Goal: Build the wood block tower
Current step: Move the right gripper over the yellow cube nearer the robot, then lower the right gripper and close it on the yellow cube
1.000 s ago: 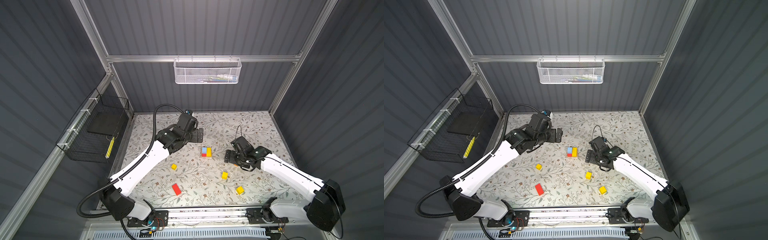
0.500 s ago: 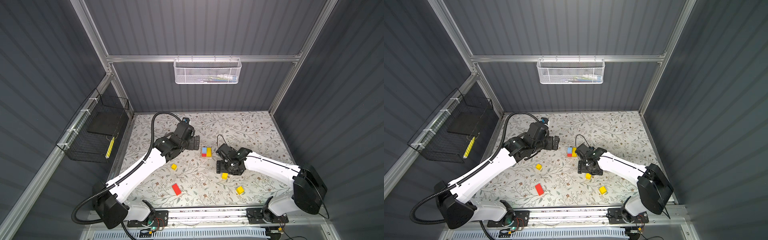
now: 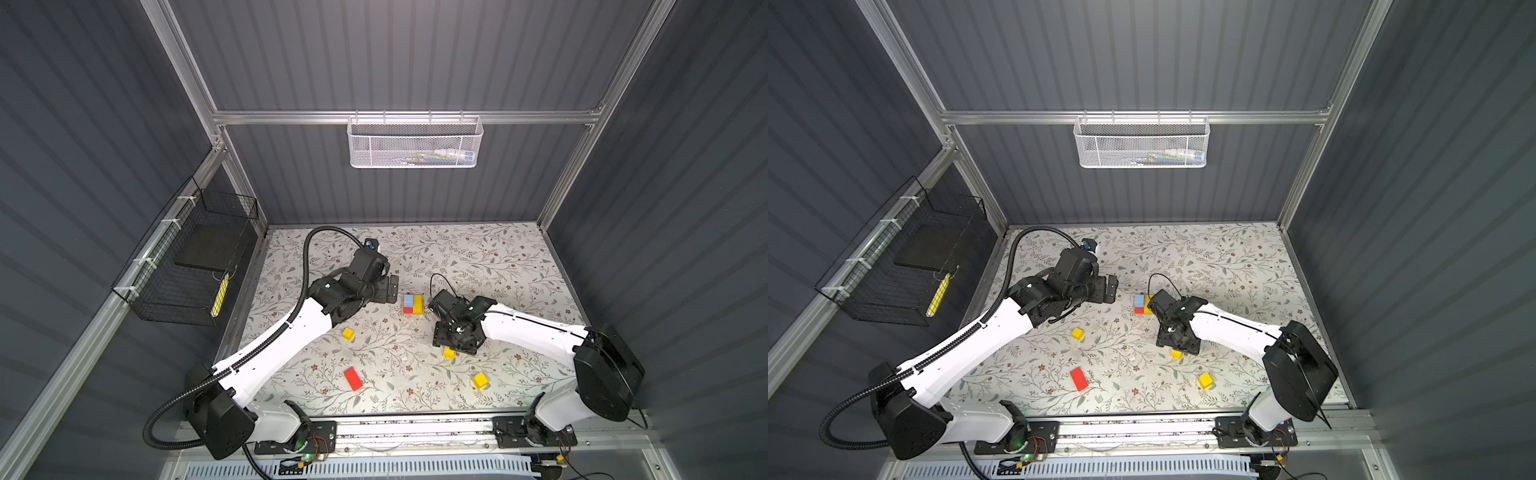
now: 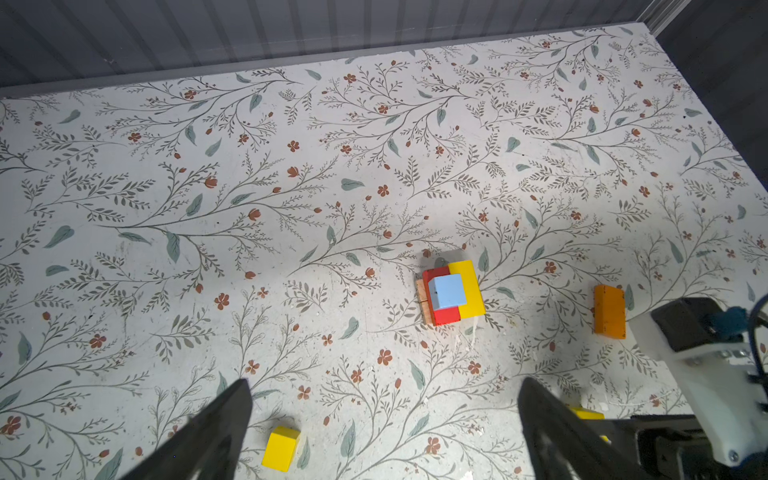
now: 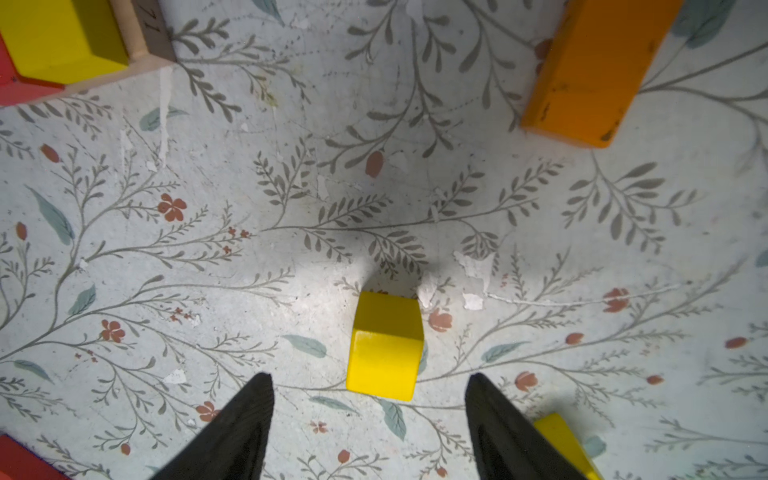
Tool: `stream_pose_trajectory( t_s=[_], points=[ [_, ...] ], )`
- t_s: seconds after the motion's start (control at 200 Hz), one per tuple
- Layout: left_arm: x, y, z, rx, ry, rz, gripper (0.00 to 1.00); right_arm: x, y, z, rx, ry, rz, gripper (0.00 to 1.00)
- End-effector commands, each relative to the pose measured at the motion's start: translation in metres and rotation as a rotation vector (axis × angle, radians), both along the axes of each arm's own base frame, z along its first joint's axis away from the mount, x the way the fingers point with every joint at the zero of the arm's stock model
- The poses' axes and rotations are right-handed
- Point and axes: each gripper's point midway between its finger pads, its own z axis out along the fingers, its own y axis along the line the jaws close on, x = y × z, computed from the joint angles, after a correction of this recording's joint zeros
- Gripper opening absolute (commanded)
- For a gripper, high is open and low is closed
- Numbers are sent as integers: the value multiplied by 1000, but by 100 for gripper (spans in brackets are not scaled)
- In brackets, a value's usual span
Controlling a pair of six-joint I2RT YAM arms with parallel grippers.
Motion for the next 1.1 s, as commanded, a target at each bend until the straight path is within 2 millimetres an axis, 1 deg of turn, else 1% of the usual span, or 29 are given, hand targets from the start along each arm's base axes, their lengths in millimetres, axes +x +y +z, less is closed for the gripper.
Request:
stream_pose_trajectory(
  t_s=[0.0, 0.24, 0.765, 0.916, 1.096],
  points=[
    [2, 5, 3, -2, -16, 20, 100, -5, -3, -13, -28, 41, -35, 72],
    [3, 3, -1, 4, -5, 18, 100, -7, -5, -22, -31, 51, -72, 65],
    [6, 1, -5, 4, 7, 15, 100, -7, -5, -30, -38, 65, -86, 45],
    [7, 1, -6, 8, 11, 15, 100, -8, -5, -32, -38, 70, -83, 41],
    [8, 2, -5, 5, 9, 17, 100, -7, -6, -32, -46, 69, -77, 29]
  ],
)
